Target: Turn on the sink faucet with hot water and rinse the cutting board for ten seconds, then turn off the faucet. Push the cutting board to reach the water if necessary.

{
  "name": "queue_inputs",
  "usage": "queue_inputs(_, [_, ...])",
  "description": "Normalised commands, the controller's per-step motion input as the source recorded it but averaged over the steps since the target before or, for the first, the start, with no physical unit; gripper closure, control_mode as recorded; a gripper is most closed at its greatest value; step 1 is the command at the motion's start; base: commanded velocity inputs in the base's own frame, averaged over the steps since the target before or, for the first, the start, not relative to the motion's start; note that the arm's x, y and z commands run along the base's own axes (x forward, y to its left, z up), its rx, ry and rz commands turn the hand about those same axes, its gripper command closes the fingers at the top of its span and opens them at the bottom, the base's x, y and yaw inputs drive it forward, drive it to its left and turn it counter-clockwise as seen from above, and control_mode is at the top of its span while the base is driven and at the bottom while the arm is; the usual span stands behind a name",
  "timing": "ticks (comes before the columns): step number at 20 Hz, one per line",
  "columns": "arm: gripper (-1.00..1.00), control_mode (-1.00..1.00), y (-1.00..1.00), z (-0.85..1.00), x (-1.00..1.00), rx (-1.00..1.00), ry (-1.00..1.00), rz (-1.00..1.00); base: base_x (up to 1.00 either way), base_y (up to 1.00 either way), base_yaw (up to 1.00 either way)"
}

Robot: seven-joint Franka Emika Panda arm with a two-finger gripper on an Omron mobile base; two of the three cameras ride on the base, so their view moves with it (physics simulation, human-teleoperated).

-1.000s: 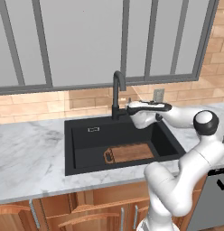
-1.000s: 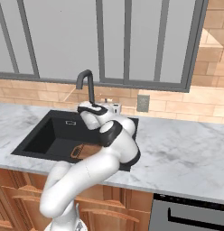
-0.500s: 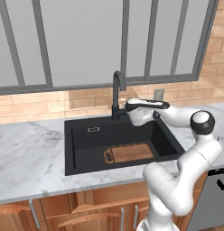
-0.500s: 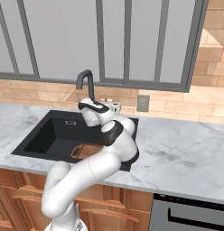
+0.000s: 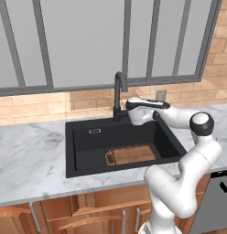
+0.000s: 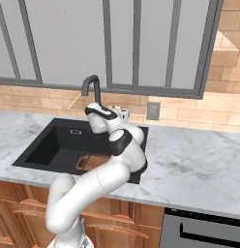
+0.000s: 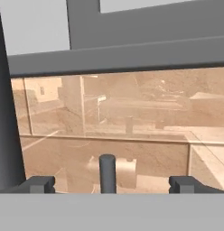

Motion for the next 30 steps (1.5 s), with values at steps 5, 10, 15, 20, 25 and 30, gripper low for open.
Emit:
queue_inputs(5, [-1.0, -1.0, 0.03, -0.01, 0.13, 0.0, 0.0, 0.0, 0.0, 0.0, 0.0])
queue_inputs(10, [-1.0, -1.0, 0.01, -0.01, 0.14, 0.0, 0.0, 0.0, 0.0, 0.0, 0.0])
queue_inputs(15, [-1.0, -1.0, 0.0, -0.01, 0.15, 0.0, 0.0, 0.0, 0.0, 0.0, 0.0])
queue_inputs(20, [-1.0, -1.0, 0.0, -0.01, 0.11, 0.0, 0.0, 0.0, 0.0, 0.0, 0.0])
queue_inputs(25, [-1.0, -1.0, 0.0, 0.0, 0.0, 0.0, 0.0, 0.0, 0.0, 0.0, 0.0])
queue_inputs(30, [-1.0, -1.0, 0.0, 0.0, 0.0, 0.0, 0.0, 0.0, 0.0, 0.0, 0.0])
